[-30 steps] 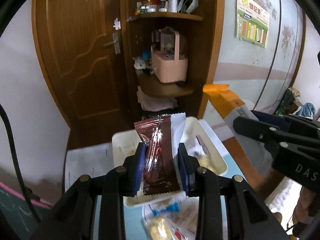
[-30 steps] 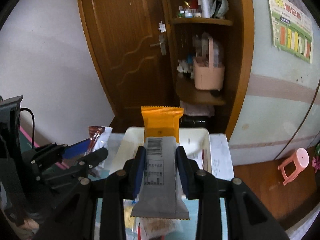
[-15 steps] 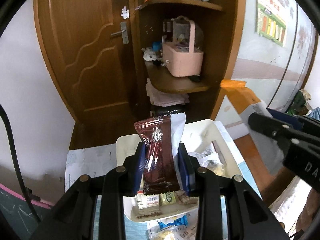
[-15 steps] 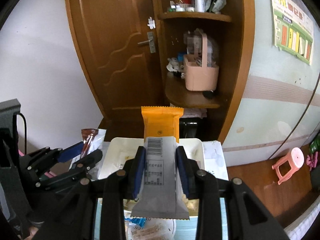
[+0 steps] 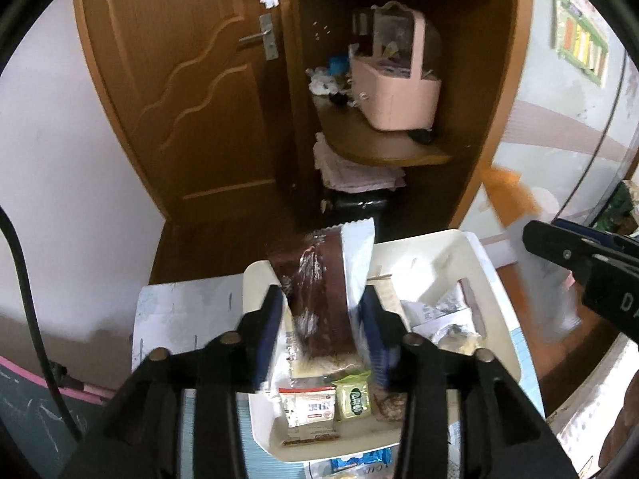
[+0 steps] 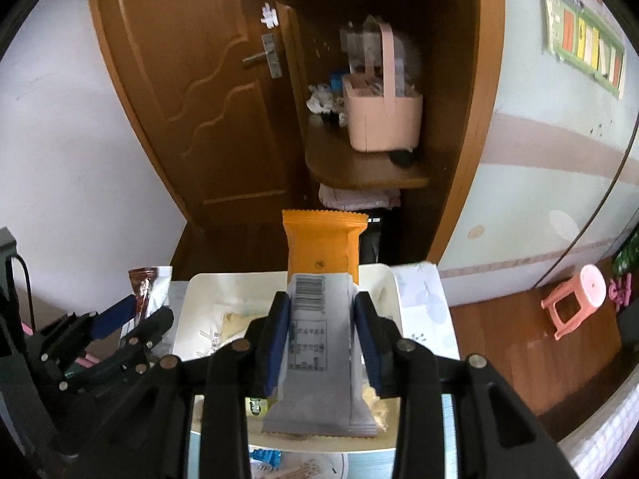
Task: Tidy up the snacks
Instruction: 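Carry both snacks over the white tray and release them inside, then withdraw both grippers from the tray toward the last snacks, then grasp the yellow puffed-snack bag with the left gripper while the right grasps the printed clear bag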
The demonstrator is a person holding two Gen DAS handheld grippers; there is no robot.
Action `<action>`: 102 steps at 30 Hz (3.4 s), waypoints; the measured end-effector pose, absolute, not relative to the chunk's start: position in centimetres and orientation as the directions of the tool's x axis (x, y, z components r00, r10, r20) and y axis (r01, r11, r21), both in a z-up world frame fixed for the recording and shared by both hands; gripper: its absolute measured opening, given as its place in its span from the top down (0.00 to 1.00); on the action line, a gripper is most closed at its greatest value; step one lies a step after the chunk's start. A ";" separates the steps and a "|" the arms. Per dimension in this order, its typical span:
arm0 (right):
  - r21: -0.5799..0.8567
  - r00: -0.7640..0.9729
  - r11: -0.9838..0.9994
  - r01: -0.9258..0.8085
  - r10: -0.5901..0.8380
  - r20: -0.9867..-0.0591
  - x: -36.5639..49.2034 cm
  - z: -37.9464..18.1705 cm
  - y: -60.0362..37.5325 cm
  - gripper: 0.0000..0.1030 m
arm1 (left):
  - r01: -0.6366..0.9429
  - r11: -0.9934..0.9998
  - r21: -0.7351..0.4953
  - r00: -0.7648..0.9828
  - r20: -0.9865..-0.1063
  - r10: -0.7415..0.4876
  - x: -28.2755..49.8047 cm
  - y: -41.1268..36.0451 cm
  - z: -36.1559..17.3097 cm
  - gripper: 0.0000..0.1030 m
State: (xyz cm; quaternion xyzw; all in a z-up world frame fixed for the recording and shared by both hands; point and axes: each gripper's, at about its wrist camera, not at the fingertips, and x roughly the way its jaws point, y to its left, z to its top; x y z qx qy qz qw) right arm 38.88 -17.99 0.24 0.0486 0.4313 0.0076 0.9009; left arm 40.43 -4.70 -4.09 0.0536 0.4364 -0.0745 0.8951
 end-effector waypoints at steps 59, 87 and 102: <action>0.158 0.642 0.980 -0.119 0.197 -0.741 20.4 1.3 -17.6 0.40 | 0.209 0.973 -0.094 0.697 -0.683 -0.216 21.2 -0.8 0.7 0.20; 0.266 0.272 0.953 0.144 0.221 -0.937 23.5 -21.8 -15.1 0.38 | 0.133 0.971 -0.200 0.264 -0.937 -0.229 23.9 0.9 -25.9 0.19; 0.311 0.323 0.918 0.245 0.225 -0.919 24.4 -23.3 -14.9 0.38 | 0.235 0.960 -0.156 0.272 -0.937 -0.219 23.9 -1.1 -27.0 0.44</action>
